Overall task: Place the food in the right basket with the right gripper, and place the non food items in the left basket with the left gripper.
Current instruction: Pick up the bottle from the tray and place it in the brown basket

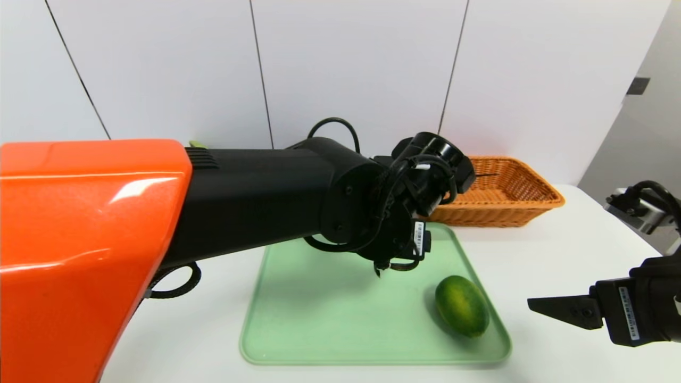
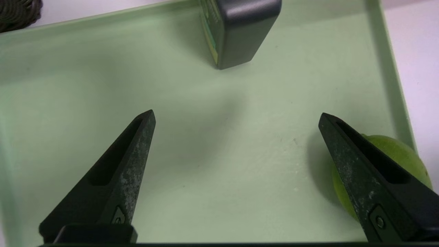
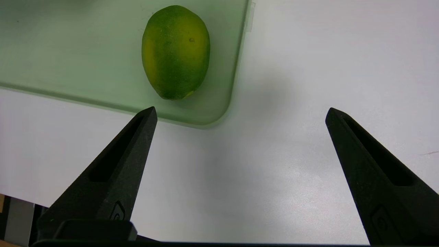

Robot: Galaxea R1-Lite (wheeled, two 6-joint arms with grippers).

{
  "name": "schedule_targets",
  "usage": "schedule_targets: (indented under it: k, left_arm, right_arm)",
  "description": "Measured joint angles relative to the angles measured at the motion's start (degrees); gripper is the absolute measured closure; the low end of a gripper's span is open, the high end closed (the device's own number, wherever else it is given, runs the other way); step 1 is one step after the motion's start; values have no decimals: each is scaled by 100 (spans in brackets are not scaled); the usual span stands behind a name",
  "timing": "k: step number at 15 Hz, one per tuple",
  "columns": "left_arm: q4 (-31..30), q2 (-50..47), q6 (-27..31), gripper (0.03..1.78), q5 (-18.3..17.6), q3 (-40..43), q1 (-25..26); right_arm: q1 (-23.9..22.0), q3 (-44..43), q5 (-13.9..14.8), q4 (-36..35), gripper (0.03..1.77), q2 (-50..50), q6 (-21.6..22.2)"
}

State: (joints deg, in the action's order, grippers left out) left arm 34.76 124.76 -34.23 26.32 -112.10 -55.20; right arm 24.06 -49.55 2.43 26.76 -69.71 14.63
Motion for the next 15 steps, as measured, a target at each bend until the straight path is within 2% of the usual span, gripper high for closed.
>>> schedule_targets:
  k: [5,15]
  left_arm:
    - [-717,247,196,12,-28,-16,43]
    - [-1362,633,286,12,-15,0,335]
  right_arm:
    - [-4,-26,16,22,10,-2,-17]
    - [-54,-37,29,52,10,-24,-166]
